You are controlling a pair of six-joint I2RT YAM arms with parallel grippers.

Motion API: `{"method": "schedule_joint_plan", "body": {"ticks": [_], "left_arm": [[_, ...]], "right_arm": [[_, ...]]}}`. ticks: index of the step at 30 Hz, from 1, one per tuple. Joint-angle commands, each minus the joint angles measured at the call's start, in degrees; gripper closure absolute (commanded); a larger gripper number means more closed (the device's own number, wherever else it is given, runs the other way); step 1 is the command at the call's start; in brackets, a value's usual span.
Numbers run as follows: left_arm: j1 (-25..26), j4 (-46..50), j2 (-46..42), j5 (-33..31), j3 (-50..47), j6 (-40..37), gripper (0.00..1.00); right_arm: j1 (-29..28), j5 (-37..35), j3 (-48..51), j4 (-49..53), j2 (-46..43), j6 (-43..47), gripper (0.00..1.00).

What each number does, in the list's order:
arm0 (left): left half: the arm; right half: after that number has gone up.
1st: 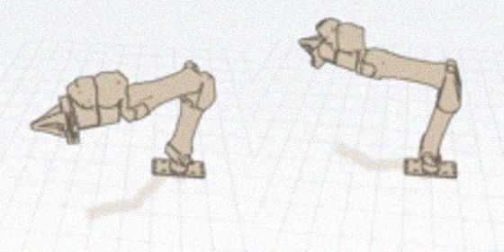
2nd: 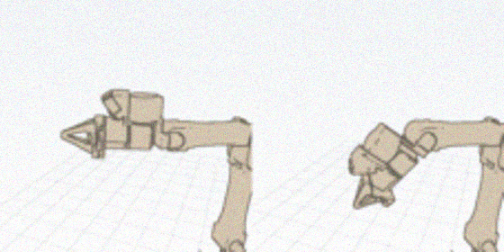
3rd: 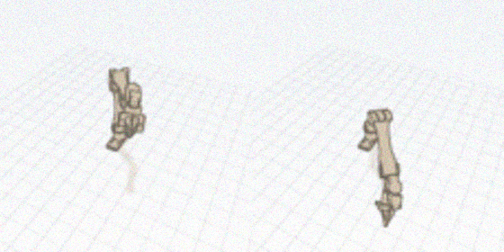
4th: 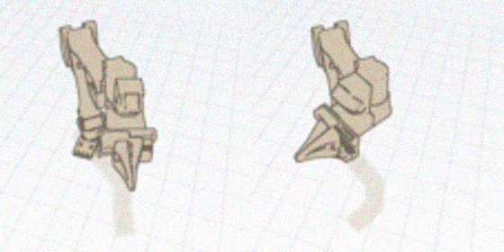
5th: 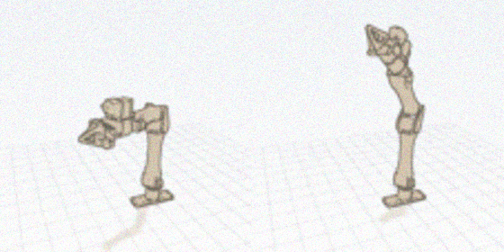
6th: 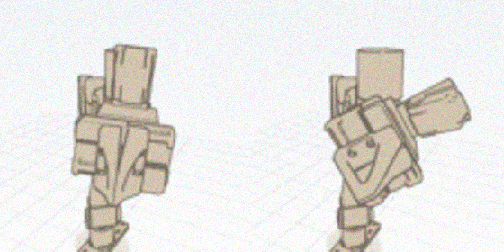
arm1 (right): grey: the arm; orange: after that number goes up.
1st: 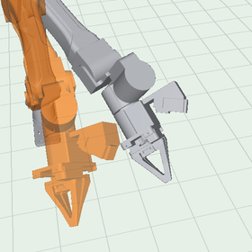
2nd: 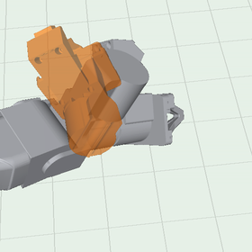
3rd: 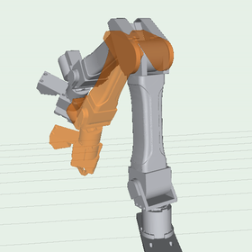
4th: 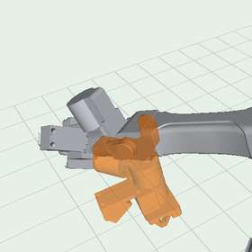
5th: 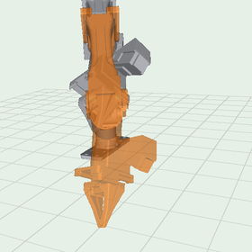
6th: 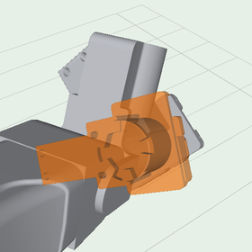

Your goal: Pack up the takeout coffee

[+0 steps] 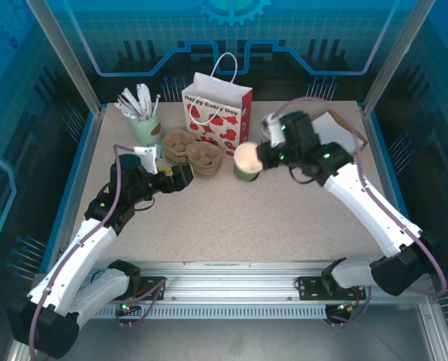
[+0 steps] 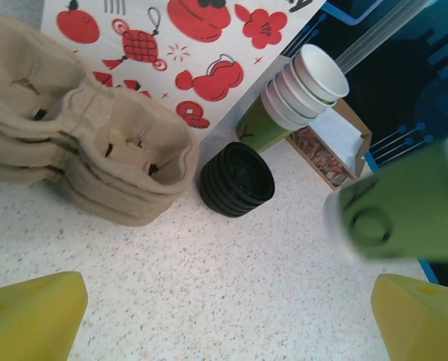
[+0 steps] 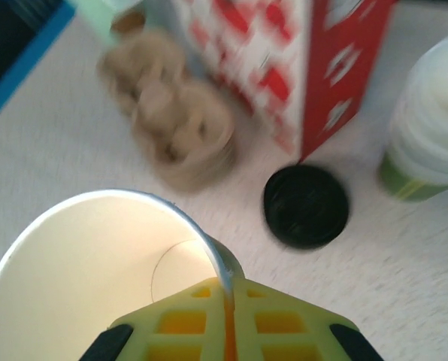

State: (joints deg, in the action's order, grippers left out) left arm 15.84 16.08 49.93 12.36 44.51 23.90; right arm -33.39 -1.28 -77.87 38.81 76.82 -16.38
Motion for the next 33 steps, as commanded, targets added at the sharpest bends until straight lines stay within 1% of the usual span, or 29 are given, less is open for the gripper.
{"method": "schedule_joint_plan", "body": {"ticks": [1,3,6,9,13,15,19,26,29,33], "left_arm": [[0.3,4.7,-2.3,-3.3,-1.7,-0.3,0.01],[0.4,4.7,-3.1,-3.6,-2.4,0.1,0.01],[0.3,3.9,-3.9,-3.3,-3.3,1.1,0.01],[0.4,4.0,-4.1,-3.0,-3.3,1.4,0.01],[0.3,4.5,-4.6,-2.8,-3.3,1.7,0.01],[0.4,4.5,-5.2,-2.7,-3.6,2.0,0.01],[0.4,4.2,-6.3,-2.5,-4.2,2.6,0.01],[0.4,4.7,-6.9,-2.5,-4.1,2.2,0.01],[0.4,4.5,-6.8,-2.6,-4.1,2.1,0.02],[0.4,4.3,-6.6,-2.7,-4.1,2.1,0.01]], "right_arm": [[-5.6,-1.5,6.9,-5.0,-1.0,0.9,0.89],[-8.5,-2.7,10.3,-7.7,-0.5,0.4,0.89],[-10.8,-1.3,14.1,-11.3,1.7,-0.3,0.90],[-12.6,-1.7,16.5,-14.7,4.2,-0.4,0.90],[-15.0,-5.0,17.6,-17.0,7.3,0.8,0.90],[-15.3,-6.1,17.8,-18.1,8.5,1.4,0.90],[-15.4,-5.9,19.4,-21.3,10.1,1.8,0.89],[-15.5,-6.2,20.8,-22.3,11.5,1.3,0.88],[-15.4,-6.5,20.5,-21.4,11.4,1.3,0.83],[-15.5,-6.1,19.5,-19.7,9.8,1.1,0.72]]}}
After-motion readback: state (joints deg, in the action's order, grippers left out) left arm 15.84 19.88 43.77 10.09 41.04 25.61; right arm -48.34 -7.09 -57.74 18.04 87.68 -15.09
